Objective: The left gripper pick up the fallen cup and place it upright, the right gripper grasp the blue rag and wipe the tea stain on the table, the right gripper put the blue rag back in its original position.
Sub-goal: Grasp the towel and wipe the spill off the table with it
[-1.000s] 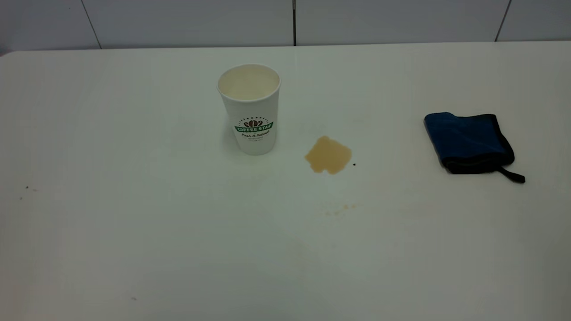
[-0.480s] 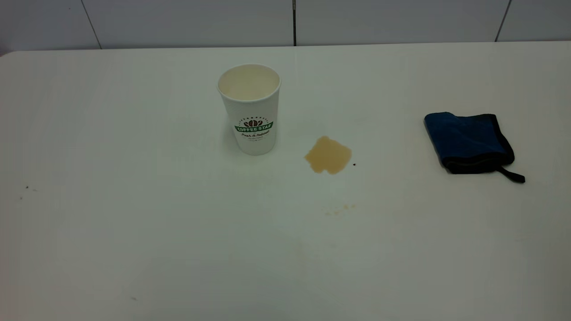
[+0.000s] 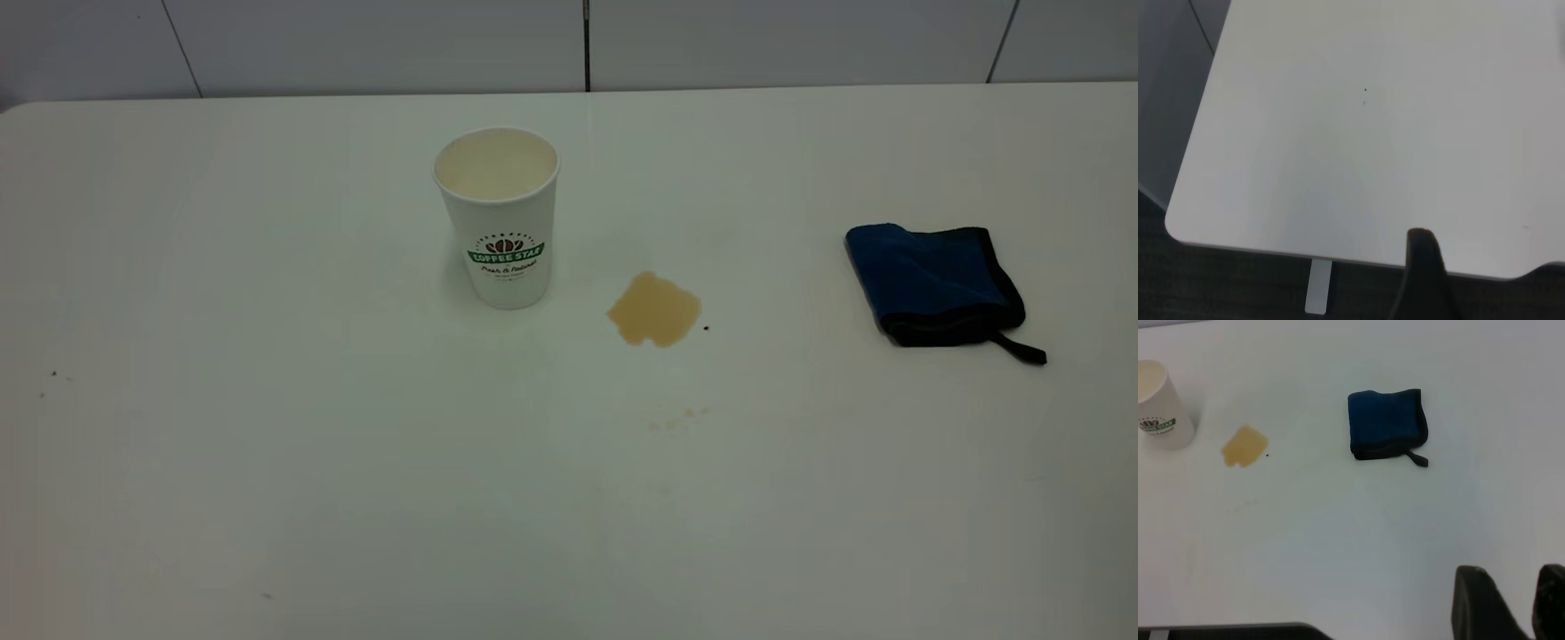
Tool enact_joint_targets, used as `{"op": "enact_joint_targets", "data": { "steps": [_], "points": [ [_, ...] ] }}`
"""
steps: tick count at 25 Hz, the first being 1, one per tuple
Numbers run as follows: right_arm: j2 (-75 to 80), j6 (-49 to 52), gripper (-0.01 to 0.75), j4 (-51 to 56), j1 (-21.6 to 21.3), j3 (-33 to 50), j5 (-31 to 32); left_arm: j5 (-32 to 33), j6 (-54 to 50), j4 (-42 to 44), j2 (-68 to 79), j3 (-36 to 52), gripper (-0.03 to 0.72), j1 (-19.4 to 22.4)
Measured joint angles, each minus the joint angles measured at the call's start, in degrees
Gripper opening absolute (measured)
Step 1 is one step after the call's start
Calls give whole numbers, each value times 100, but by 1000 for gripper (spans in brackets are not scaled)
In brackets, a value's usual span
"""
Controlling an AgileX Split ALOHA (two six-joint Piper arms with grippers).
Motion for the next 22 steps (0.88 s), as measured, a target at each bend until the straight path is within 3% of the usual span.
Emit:
{"op": "enact_joint_targets", "data": {
  "steps": [7, 15, 18, 22],
  "points": [
    [0, 0, 240, 0, 0, 0, 0, 34, 0, 0, -150, 0, 558, 271],
    [6, -10, 245, 238, 0, -6, -102, 36, 0, 0, -150, 0, 558, 282],
    [396, -242, 288, 655, 0, -18, -509, 36, 0, 0, -150, 0, 558, 282],
    [1573, -837, 412, 1064, 0, -23, -1475, 36, 0, 0, -150, 0, 558, 282]
  ]
}}
